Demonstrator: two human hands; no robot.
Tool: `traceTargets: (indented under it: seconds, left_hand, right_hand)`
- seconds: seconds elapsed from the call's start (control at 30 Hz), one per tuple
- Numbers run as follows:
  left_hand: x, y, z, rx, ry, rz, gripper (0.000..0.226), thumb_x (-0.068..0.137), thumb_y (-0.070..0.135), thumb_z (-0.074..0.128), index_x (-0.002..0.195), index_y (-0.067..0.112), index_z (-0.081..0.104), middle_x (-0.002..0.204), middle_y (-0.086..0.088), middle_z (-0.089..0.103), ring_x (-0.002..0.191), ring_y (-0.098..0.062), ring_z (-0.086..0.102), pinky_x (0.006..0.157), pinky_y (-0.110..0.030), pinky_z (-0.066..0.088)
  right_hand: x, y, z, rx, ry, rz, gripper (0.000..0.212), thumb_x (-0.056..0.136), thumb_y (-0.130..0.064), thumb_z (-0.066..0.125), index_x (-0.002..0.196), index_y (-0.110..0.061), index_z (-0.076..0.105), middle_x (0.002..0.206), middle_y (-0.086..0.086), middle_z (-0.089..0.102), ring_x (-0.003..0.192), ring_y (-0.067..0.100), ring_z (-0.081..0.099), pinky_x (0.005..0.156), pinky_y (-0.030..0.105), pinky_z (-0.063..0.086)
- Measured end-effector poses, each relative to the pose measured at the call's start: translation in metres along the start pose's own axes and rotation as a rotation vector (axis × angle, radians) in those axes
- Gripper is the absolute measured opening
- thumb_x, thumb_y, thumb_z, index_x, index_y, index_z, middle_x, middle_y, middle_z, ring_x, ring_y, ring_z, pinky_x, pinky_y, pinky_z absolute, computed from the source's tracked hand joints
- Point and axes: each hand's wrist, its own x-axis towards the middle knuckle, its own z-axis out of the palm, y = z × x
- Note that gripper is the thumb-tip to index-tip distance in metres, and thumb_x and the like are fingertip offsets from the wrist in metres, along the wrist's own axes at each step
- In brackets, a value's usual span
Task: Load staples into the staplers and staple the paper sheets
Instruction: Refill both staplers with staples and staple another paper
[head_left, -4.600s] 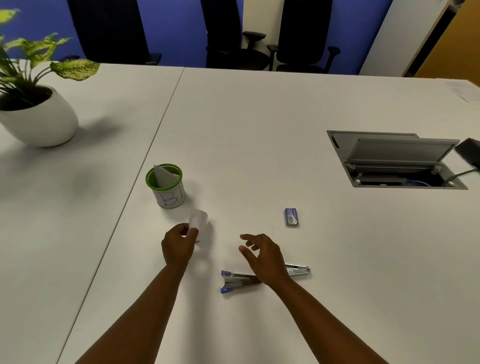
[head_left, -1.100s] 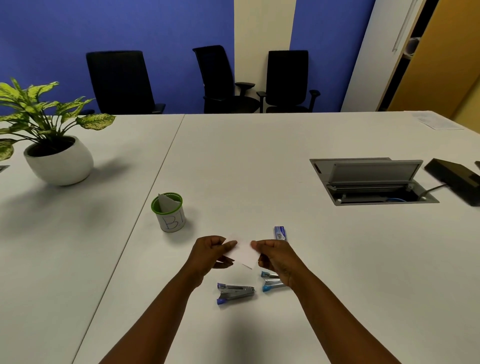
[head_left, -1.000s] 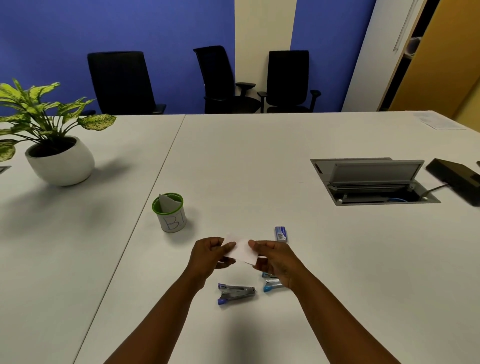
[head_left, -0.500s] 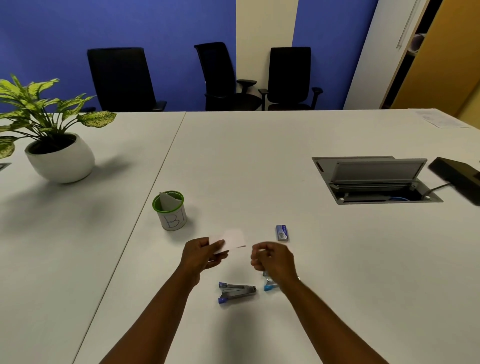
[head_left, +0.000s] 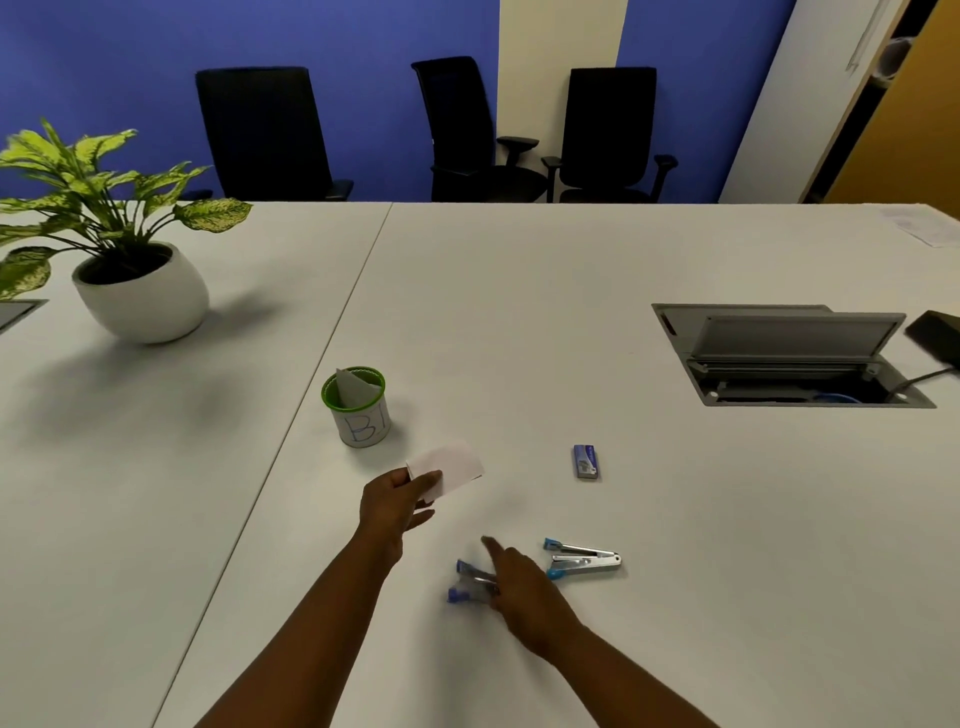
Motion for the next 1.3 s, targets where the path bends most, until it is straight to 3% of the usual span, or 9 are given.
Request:
traceTargets:
  seconds: [0.07,0.17,0.27,0.33,0.4,0.5,0.83,1.03,1.3]
  left_hand:
    - [0.002,-0.001,0.001,-0.012,0.015,-0.002,0.036,0.083,0.005,0.065,0.117,-0.002,0.057,0.097,-0.014,0.060,0.074,-0.022,0.056,0.067,-0.032,0.051]
    - [0.006,-0.003,-0.001,-0.016,0.023,-0.004,0.033,0.083,0.007,0.066,0.114,-0.002,0.058,0.082,-0.009,0.061,0.067,-0.018,0.057,0.061,-0.027,0.051]
    - [0.006,-0.007,0.000,0.009,0.001,-0.010,0.032,0.082,0.008,0.066,0.112,-0.002,0.060,0.079,-0.009,0.063,0.064,-0.018,0.060,0.051,-0.020,0.054]
    - [0.005,-0.009,0.002,0.016,-0.018,-0.012,0.031,0.082,0.007,0.067,0.110,-0.004,0.061,0.082,-0.011,0.064,0.059,-0.016,0.064,0.047,-0.015,0.054]
    - [0.003,-0.010,0.006,0.026,-0.036,-0.008,0.031,0.081,0.006,0.067,0.109,-0.005,0.062,0.085,-0.013,0.065,0.055,-0.012,0.066,0.047,-0.014,0.054]
    - [-0.002,-0.010,0.011,0.062,-0.071,0.011,0.030,0.080,0.005,0.068,0.108,-0.007,0.063,0.090,-0.016,0.065,0.053,-0.010,0.066,0.049,-0.015,0.054]
    - [-0.013,-0.013,0.023,0.136,-0.122,0.060,0.010,0.076,0.009,0.073,0.084,0.007,0.069,0.074,-0.007,0.068,0.062,-0.015,0.067,0.051,-0.016,0.055]
    - [-0.016,-0.015,0.027,0.204,-0.169,0.088,0.012,0.075,0.005,0.073,0.084,0.003,0.067,0.071,-0.008,0.066,0.064,-0.016,0.065,0.050,-0.014,0.054]
    - [-0.018,-0.019,0.029,0.173,-0.206,0.061,0.017,0.076,0.008,0.073,0.091,0.001,0.067,0.073,-0.008,0.068,0.061,-0.013,0.066,0.051,-0.016,0.054]
  right_hand:
    - [-0.001,0.000,-0.009,0.270,-0.045,0.072,0.051,0.095,-0.014,0.045,0.142,-0.015,0.026,0.125,0.010,0.046,0.114,0.021,0.047,0.092,0.023,0.037]
    - [-0.009,-0.004,-0.021,0.899,-0.167,0.164,0.031,0.096,-0.006,0.039,0.126,-0.009,0.043,0.089,0.002,0.051,0.078,0.012,0.053,0.067,0.015,0.044]
    - [-0.014,-0.003,-0.034,1.378,-0.239,0.198,0.029,0.091,0.003,0.041,0.116,-0.009,0.050,0.084,0.003,0.049,0.068,0.013,0.051,0.061,0.022,0.045]
    - [-0.015,-0.006,-0.043,1.517,-0.296,0.198,0.015,0.090,-0.017,0.047,0.102,-0.015,0.055,0.079,0.002,0.052,0.061,0.011,0.048,0.056,0.023,0.040]
    - [-0.015,-0.010,-0.049,1.515,-0.321,0.232,0.029,0.091,-0.046,0.039,0.094,-0.021,0.054,0.071,-0.001,0.051,0.055,0.010,0.043,0.052,0.022,0.035]
    - [-0.010,-0.012,-0.048,1.482,-0.266,0.238,0.042,0.088,-0.058,0.035,0.107,-0.026,0.055,0.062,-0.003,0.047,0.051,0.009,0.041,0.054,0.024,0.035]
    - [-0.001,-0.018,-0.057,1.537,-0.005,0.222,0.053,0.069,-0.051,0.056,0.095,-0.006,0.064,0.080,0.005,0.069,0.065,0.017,0.063,0.057,0.028,0.052]
    - [0.000,-0.021,-0.060,1.573,0.094,0.328,0.041,0.072,-0.040,0.065,0.097,-0.008,0.065,0.079,0.006,0.067,0.074,0.018,0.065,0.057,0.026,0.054]
    - [0.002,-0.023,-0.061,1.552,0.182,0.422,0.036,0.079,-0.031,0.066,0.099,-0.002,0.061,0.069,0.007,0.064,0.062,0.016,0.059,0.054,0.022,0.051]
